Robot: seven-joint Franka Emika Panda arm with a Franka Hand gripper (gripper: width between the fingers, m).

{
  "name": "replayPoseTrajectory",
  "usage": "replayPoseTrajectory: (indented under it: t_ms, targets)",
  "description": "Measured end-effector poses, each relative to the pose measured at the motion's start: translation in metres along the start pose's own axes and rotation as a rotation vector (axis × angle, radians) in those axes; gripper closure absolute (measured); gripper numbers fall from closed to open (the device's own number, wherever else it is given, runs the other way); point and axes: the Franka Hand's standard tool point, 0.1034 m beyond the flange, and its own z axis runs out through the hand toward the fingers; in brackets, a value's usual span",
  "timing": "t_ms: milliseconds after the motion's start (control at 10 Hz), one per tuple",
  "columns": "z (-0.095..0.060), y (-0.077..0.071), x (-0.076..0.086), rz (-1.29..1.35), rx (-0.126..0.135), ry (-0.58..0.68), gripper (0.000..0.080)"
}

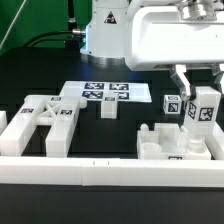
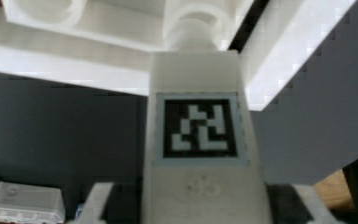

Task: Assemble chair

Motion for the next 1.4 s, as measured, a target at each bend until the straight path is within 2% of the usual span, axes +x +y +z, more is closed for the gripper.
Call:
replayPoseTrajectory:
  t_ms: [400,800,1400]
  targets:
    - [0.0028,-0.0007,-0.0049,0.000,0.001,-0.010,0.0512]
    - [0.0051,-0.0004,-0.0015,-0.002,0.001,-0.002,0.0512]
    - [0.0095,-0.0102,-0.0048,-0.014,0.011,-0.008,0.0512]
